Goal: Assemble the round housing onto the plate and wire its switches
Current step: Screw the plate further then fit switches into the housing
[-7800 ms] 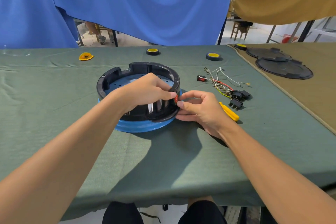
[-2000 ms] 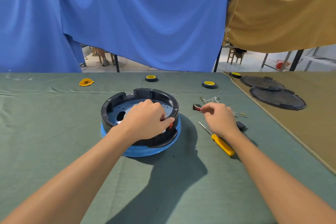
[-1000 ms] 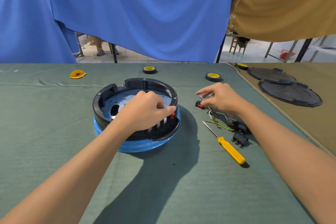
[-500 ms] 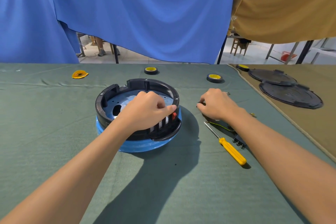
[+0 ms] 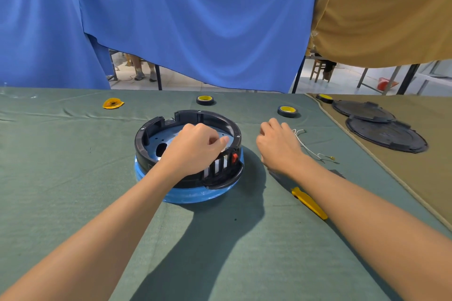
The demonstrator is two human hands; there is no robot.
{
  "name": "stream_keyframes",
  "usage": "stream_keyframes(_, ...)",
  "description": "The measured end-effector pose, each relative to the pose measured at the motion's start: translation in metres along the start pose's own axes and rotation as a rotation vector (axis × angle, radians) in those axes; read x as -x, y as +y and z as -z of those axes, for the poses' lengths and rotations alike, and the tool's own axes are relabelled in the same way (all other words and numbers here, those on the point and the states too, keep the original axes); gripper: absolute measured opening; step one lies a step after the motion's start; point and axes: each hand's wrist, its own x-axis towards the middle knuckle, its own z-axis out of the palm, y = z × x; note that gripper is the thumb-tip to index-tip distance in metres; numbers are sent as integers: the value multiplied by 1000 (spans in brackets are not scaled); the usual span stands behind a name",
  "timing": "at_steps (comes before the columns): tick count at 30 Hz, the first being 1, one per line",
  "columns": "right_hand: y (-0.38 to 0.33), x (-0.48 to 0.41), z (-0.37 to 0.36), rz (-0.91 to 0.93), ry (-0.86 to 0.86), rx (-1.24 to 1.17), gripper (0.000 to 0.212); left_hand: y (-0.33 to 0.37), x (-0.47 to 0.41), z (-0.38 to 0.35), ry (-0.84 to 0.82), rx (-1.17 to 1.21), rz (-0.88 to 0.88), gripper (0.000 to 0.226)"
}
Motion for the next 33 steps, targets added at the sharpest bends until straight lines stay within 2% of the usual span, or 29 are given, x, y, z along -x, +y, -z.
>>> stream_keyframes(2,1,3,11,-152,25,-267,27,0,1,0,26,-7,-3,51)
stream_keyframes(5,-1,14,26,-322,86,-880,23,3,5,1,84,-45,-53,45)
stream_keyframes(8,-16,33,33,-394,177,-1211,15,8,9,2,117,-144,-109,48)
stream_keyframes(13,-30,56,36,-471,256,-1706,17,4,19,6,82,-265,-90,46)
stream_keyframes(16,-37,65,42,-435,225,-1834,14,2,29,7,44,-302,-92,45)
stream_keyframes(18,-40,70,47,-406,203,-1828,20,2,33,8,40,-295,-89,42)
stream_keyframes(21,-41,75,54,-350,186,-1772,23,5,38,12,67,-66,-87,24)
stream_keyframes(23,-42,77,56,-312,166,-1759,24,9,40,14,38,24,-146,29)
stream_keyframes(27,-40,79,59,-281,150,-1720,25,12,42,15,-36,-26,-247,21)
stream_keyframes(33,-44,81,55,-313,188,-1877,24,11,44,12,-24,10,-253,19)
